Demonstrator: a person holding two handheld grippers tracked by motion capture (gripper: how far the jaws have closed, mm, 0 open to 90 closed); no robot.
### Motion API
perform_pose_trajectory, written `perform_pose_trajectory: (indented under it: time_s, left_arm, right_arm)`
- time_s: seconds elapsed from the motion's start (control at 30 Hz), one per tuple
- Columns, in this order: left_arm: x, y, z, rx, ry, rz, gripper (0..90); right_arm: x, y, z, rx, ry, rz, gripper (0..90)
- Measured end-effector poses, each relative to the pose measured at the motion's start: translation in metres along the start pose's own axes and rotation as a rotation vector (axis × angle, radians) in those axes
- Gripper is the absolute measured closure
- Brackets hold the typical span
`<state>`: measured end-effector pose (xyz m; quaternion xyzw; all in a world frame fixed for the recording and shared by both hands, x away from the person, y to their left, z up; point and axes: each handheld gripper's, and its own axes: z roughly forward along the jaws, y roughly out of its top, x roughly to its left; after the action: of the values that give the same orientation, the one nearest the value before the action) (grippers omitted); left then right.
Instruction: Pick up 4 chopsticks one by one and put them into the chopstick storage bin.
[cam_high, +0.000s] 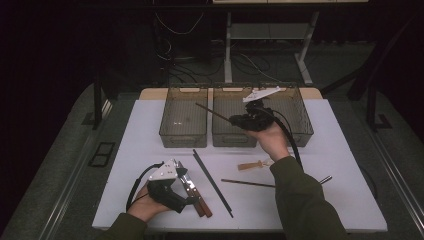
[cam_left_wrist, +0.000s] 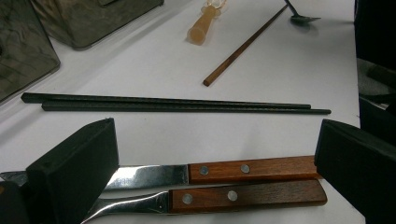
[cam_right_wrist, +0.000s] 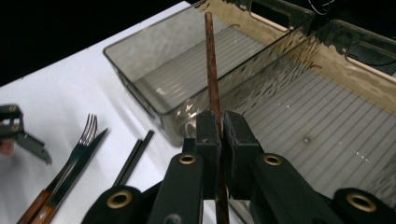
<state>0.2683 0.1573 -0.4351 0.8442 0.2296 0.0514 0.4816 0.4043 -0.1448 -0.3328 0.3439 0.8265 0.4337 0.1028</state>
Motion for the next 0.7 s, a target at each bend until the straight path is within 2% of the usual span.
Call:
perform_pose_trajectory:
  time_s: [0.37,0.7]
  left_arm:
    - [-0.001,0.001,0.0,0.002,0.001,0.01,0.0]
    - [-0.001,0.002,-0.001,0.008,-0.002,0.026,0.0]
  right_arm:
    - [0.0,0.022,0.023,0.016,-0.033,0.014,85.4]
    - [0.002,0.042,0.053,0.045,-0.061,0.026,85.4]
